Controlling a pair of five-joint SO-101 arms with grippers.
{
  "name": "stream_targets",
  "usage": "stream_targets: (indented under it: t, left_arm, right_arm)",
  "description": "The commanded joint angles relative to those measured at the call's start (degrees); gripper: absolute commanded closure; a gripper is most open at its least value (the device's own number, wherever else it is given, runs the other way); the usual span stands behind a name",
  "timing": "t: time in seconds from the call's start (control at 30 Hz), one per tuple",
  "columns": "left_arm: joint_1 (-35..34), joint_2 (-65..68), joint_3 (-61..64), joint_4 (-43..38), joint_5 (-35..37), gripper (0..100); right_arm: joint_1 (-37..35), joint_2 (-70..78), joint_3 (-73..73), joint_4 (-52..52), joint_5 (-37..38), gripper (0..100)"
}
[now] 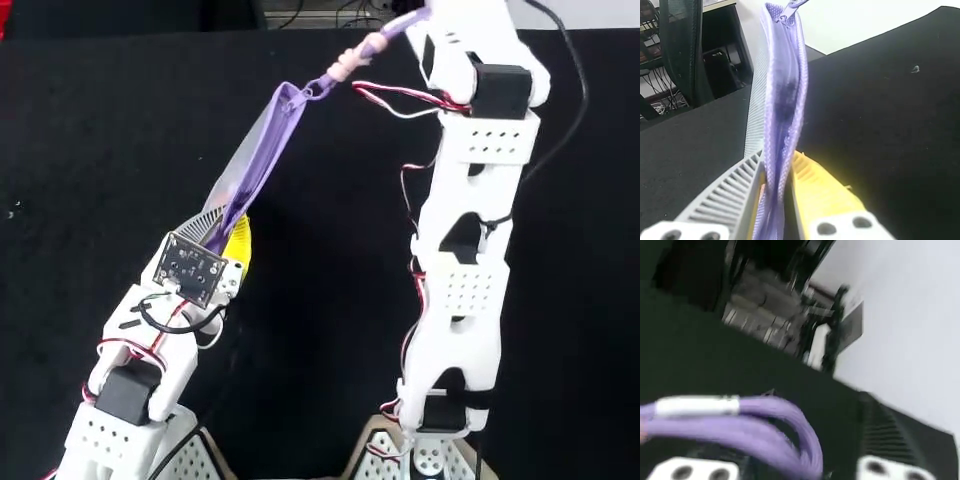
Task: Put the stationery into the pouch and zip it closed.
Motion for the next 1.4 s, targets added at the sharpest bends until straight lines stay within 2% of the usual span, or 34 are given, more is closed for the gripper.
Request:
stream_targets:
  t: [0.0, 0.23, 0.4, 0.6, 0.77, 0.87, 0.97, 1.13, 1.37]
  left_arm:
    - [-1.10, 0.44, 1.19, 1.49, -0.26, 97]
    - [-1.10, 0.44, 1.19, 1.49, -0.26, 97]
    - [-1.10, 0.44, 1.19, 1.49, -0.26, 97]
    - [-1.10, 0.44, 1.19, 1.41, -0.26, 97]
    - [-1.10, 0.53, 1.27, 0.53, 0.18, 97]
    - [-1.10, 0.53, 3.47, -2.46, 0.26, 97]
    - [-1.10, 0.53, 4.62, -3.87, 0.26, 96]
    - [-1.19, 0.53, 4.88, -3.52, 0.53, 80]
    - [-1.10, 0.44, -4.44, 5.80, 5.10, 80]
  right_arm:
    - [0.44, -5.49, -2.33, 6.07, 0.44, 66.3]
    - [-3.34, -11.47, -1.89, 15.03, -0.09, 65.9]
    - [-7.12, -11.91, -1.63, 14.95, 0.44, 65.9]
    - [-13.63, -12.88, 1.54, 15.03, 5.10, 66.0]
    - [-14.51, -18.59, 4.44, 15.03, 5.10, 66.2]
    - [-12.92, -23.34, 6.64, 15.03, 4.75, 66.2]
    - [-9.76, -28.88, 9.98, 15.03, 0.18, 66.3]
    - [-1.41, -38.73, 19.91, 15.03, -3.25, 66.3]
    - [9.67, -52.00, 39.60, 14.77, -2.81, 66.3]
